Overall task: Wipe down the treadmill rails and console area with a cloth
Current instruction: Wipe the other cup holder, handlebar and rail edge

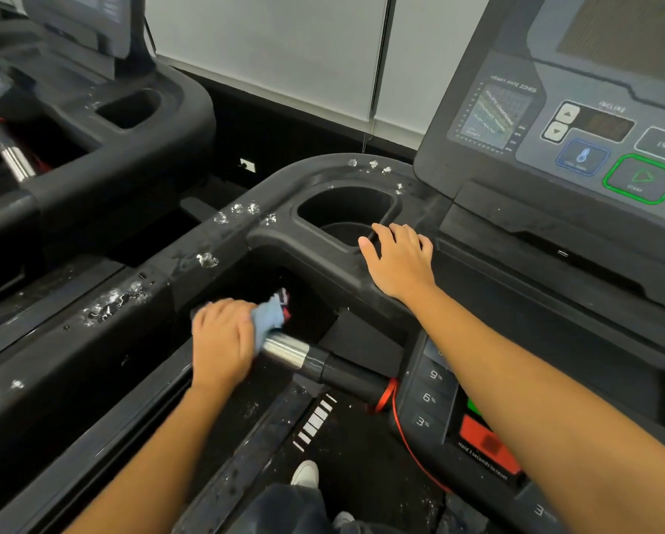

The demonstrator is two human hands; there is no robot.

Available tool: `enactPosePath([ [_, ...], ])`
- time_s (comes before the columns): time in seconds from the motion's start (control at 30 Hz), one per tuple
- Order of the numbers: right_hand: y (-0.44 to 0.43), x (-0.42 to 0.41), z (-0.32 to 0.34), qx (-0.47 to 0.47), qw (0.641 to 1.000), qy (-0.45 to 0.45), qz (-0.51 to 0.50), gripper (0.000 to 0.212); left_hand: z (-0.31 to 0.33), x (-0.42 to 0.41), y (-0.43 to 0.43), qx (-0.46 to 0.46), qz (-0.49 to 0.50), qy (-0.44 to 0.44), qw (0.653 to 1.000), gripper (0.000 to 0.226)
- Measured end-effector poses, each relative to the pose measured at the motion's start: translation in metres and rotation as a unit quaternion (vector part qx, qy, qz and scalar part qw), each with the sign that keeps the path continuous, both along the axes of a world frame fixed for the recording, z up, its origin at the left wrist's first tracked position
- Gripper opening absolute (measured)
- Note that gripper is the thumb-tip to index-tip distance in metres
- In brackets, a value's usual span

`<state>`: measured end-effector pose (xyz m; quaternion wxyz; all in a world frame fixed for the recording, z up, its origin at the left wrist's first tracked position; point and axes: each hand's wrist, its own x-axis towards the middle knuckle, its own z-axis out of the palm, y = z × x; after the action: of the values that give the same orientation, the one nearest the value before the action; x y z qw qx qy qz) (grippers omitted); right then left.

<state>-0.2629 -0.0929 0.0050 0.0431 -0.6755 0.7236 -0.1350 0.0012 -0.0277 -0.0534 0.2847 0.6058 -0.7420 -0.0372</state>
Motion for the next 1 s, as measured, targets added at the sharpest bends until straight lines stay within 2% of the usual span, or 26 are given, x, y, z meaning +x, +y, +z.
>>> enactPosePath([
  [0.17,-0.001,0.003,0.001,0.006,1.0,0.009,-0.006,0.054,-0.003,-0.025,0.013,0.03,0.023,0.125,0.991,0.049],
  [0.3,-0.001,0.004,0.002,0.002,1.0,0.013,-0.004,0.053,-0.012,-0.069,0.049,-0.013,-0.105,0.097,0.99,0.04],
  [0.4,0.001,0.002,0.003,0.003,1.0,0.007,-0.002,0.052,-0.015,-0.06,0.043,-0.045,-0.179,0.045,0.982,0.041],
  [0.57,-0.001,0.002,0.002,0.007,1.0,0.008,-0.003,0.053,-0.013,0.009,-0.006,0.004,-0.107,0.033,0.994,0.042],
  [0.67,-0.001,0.002,0.001,0.01,1.0,0.008,-0.01,0.053,-0.004,0.045,-0.034,0.011,-0.168,-0.014,0.986,0.056],
  [0.73,-0.001,0.002,0.003,0.014,1.0,0.007,-0.012,0.053,-0.005,0.045,-0.035,-0.005,-0.16,-0.005,0.987,0.053],
  [0.83,0.0,0.003,0.005,0.013,1.0,0.008,-0.012,0.053,-0.027,0.025,-0.017,-0.01,-0.048,0.079,0.996,0.041],
  [0.9,0.0,0.004,0.005,0.012,1.0,0.012,-0.013,0.053,-0.037,-0.002,0.007,0.007,0.043,0.193,0.98,0.043],
  [0.93,0.0,0.005,0.005,0.012,1.0,0.014,-0.013,0.053,-0.034,-0.019,0.02,0.026,0.082,0.277,0.957,0.047],
  [1.0,0.001,0.006,0.006,0.011,1.0,0.017,-0.013,0.053,-0.02,-0.052,0.039,0.084,0.135,0.43,0.889,0.054],
])
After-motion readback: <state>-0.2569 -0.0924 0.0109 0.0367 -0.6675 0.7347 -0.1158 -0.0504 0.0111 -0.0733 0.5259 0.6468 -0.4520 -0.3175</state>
